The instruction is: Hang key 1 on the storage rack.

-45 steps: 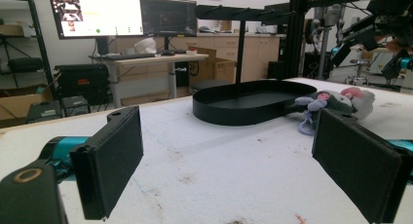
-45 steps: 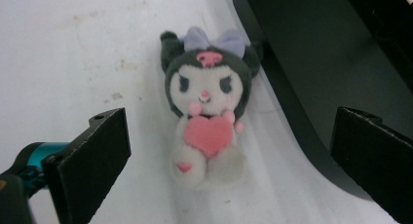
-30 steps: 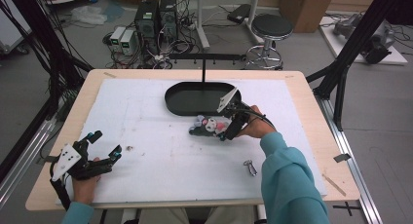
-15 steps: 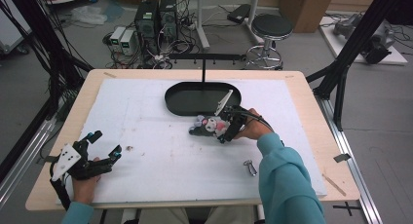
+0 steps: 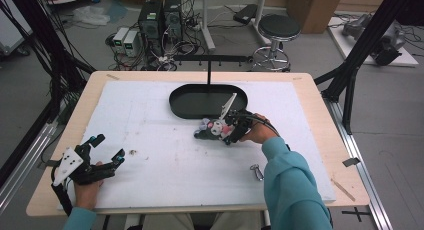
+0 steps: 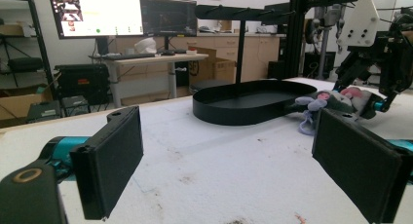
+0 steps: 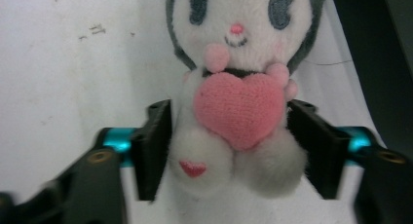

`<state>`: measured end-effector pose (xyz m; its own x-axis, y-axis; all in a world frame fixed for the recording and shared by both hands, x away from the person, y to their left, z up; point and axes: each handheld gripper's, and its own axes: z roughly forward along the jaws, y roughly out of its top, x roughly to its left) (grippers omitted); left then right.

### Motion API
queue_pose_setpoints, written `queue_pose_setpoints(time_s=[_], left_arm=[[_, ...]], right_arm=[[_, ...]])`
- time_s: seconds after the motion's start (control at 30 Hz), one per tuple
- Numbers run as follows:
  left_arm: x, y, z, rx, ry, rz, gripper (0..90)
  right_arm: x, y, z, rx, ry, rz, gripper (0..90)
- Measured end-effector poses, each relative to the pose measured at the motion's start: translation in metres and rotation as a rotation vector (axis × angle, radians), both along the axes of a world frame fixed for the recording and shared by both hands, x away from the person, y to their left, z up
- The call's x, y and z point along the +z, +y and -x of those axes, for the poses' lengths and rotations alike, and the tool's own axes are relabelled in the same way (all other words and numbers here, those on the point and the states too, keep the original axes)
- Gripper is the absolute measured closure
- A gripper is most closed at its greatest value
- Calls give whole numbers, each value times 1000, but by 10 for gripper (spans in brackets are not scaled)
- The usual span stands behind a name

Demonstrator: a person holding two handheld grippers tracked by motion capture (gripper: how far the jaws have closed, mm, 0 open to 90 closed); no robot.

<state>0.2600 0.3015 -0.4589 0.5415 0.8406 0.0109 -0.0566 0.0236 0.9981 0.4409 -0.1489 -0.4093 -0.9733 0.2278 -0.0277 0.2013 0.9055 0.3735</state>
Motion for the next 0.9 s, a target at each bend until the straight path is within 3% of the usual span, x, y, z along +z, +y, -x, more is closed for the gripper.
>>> queue_pose_setpoints(time_s=[0.67, 0.9], left_arm=[[0, 0, 0, 1, -1, 1, 118], [0, 0, 0, 0, 0, -2, 118]], right_arm=[[6, 0, 4, -10, 5, -2, 560], [18, -6, 6, -34, -15, -83, 561]])
